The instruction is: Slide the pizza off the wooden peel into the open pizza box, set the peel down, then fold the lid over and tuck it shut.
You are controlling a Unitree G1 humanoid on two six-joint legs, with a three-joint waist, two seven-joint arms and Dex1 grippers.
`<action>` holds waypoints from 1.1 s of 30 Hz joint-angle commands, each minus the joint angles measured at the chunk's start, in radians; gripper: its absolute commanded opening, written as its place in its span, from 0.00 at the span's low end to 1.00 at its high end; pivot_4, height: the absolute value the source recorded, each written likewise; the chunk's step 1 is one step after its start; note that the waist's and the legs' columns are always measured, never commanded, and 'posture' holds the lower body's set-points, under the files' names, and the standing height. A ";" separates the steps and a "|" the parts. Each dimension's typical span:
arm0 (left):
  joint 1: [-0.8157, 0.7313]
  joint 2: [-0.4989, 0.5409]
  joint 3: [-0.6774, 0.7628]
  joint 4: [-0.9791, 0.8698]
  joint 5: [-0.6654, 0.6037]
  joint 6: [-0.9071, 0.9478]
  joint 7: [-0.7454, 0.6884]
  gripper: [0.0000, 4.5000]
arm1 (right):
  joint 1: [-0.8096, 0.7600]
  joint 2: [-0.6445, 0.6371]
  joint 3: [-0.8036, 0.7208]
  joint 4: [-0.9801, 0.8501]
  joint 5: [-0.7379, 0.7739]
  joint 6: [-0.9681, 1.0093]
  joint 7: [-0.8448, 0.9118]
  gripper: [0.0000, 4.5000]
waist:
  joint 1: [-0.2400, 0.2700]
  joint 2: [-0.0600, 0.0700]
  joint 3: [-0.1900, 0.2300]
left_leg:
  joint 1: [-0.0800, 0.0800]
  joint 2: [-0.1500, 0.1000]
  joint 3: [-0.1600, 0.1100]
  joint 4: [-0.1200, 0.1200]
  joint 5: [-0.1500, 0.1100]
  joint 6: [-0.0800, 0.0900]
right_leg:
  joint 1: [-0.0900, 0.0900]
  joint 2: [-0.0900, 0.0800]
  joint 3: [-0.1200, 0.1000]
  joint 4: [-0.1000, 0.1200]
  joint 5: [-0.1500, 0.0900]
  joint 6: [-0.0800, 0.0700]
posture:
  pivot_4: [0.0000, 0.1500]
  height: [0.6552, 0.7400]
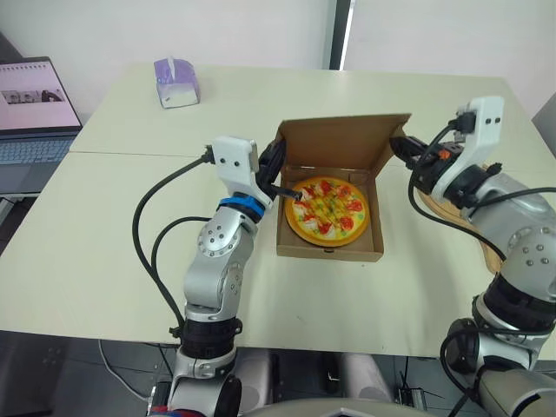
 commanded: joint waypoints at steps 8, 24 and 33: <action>0.095 0.166 -0.087 -0.106 -0.091 0.085 -0.191 0.00 | 0.193 0.047 0.118 -0.181 0.090 -0.072 0.034 0.00 | -0.008 0.001 0.000 | 0.018 0.004 -0.004 -0.006 -0.003 0.005 | 0.023 0.005 -0.002 -0.013 -0.001 0.001 | 1.00 0.82; 0.190 0.451 0.021 -0.182 -0.293 0.196 -0.418 0.34 | 0.409 -0.065 0.128 -0.215 0.088 -0.176 0.070 0.37 | -0.022 0.001 0.000 | 0.029 0.004 -0.003 -0.020 -0.002 0.004 | 0.029 0.005 -0.001 -0.020 -0.002 0.001 | 1.00 0.82; 0.139 0.688 0.136 -0.129 -0.522 0.324 -0.680 0.92 | 0.495 -0.351 0.103 -0.180 0.106 -0.228 0.255 0.93 | -0.022 0.000 0.001 | 0.028 0.006 -0.003 -0.021 -0.003 0.004 | 0.030 0.007 -0.002 -0.026 -0.002 0.001 | 1.00 0.82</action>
